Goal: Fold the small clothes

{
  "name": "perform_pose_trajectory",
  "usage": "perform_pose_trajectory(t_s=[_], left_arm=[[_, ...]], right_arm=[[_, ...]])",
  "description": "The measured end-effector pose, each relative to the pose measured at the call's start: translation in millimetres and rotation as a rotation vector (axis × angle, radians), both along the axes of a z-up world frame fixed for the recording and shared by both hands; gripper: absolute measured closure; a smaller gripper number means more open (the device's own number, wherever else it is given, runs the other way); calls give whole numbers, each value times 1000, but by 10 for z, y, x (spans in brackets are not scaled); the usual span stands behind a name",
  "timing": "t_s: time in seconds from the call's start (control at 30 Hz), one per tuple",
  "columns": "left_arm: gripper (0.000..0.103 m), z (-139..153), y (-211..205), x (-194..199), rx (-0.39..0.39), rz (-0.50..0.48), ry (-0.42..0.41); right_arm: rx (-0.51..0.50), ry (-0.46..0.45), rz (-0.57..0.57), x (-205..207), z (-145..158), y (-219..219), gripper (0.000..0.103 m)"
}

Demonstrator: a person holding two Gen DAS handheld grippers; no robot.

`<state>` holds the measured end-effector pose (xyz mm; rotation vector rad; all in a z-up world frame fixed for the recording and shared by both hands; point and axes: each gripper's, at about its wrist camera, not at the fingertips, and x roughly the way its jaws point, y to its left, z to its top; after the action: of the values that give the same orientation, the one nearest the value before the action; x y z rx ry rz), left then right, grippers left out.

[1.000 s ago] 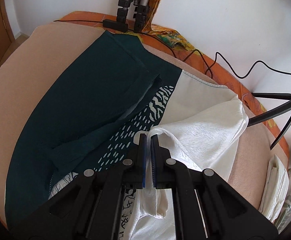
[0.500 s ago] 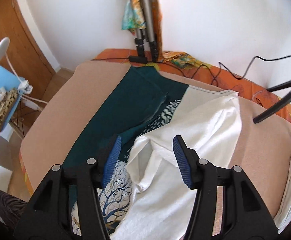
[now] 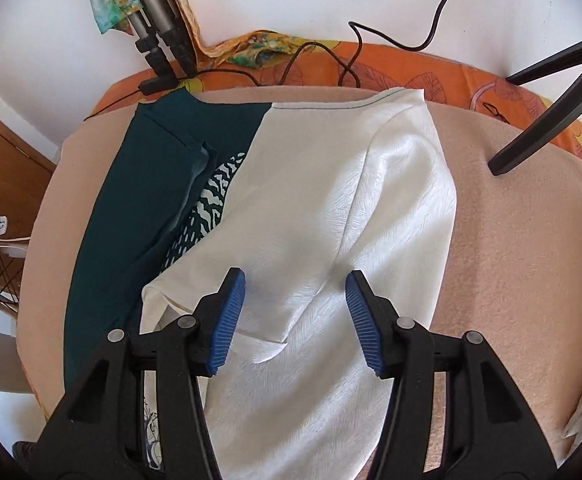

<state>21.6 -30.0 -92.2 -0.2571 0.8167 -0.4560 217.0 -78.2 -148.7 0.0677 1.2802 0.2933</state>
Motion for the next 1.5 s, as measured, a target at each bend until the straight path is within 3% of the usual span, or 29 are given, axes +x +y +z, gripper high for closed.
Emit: perform_pose_trajectory(t_s=[0.07,0.2,0.4,0.43,0.47,0.5,0.53,0.67,0.77,0.9,1.0,1.03,1.1,1.13,1.17,1.23,1.3,1.4,1.47,1.5], left_arm=[[79,-44,6,20,8,-1,20],[79,-22,37,30,-23,4,33],[79,63,-41,39,-19,-13,3],[79,71,-56,33,-13,-15,-2],[79,75,-72,28,-7,-17,-7],[79,70,-77,36,-2,-20,-9],[79,67,-81,29,3,-22,-12],[79,36,-70,41,2,-21,7],[79,15,-74,47,-3,-23,18],[79,-27,-144,72,3,-41,31],[79,-81,-210,108,7,-51,55],[79,-89,-229,116,10,-55,58],[79,-95,-261,131,23,-61,56],[79,-98,-271,140,29,-61,56],[79,-102,-275,151,28,-60,59],[79,-111,-281,165,23,-60,66],[79,-123,-304,169,22,-67,71],[79,-138,-338,161,31,-83,72],[79,-153,-352,166,33,-87,76],[79,-165,-360,178,28,-90,82]], right_arm=[[44,32,-1,15,-44,-22,97],[64,3,-14,124,149,-12,99],[293,-20,-27,553,398,259,99],[317,-29,-21,590,448,306,91],[335,-29,-17,625,481,344,69],[360,-42,-22,623,526,314,56],[365,-78,-34,589,584,254,42],[203,-197,-87,469,693,-120,42],[115,-159,-157,498,519,-507,42],[174,-44,-187,534,118,-797,42],[210,-15,-178,556,-72,-752,42],[200,-19,-161,559,-96,-687,47],[90,-63,-98,558,-82,-488,72],[11,-79,-59,545,-80,-370,94],[-46,-98,-27,521,-66,-317,98],[-83,-109,-36,529,-41,-375,100],[-87,-129,-119,594,10,-608,100],[-32,-76,-224,691,37,-995,99],[-88,-117,-238,686,96,-1060,98],[-54,-132,-210,672,138,-1048,98]])
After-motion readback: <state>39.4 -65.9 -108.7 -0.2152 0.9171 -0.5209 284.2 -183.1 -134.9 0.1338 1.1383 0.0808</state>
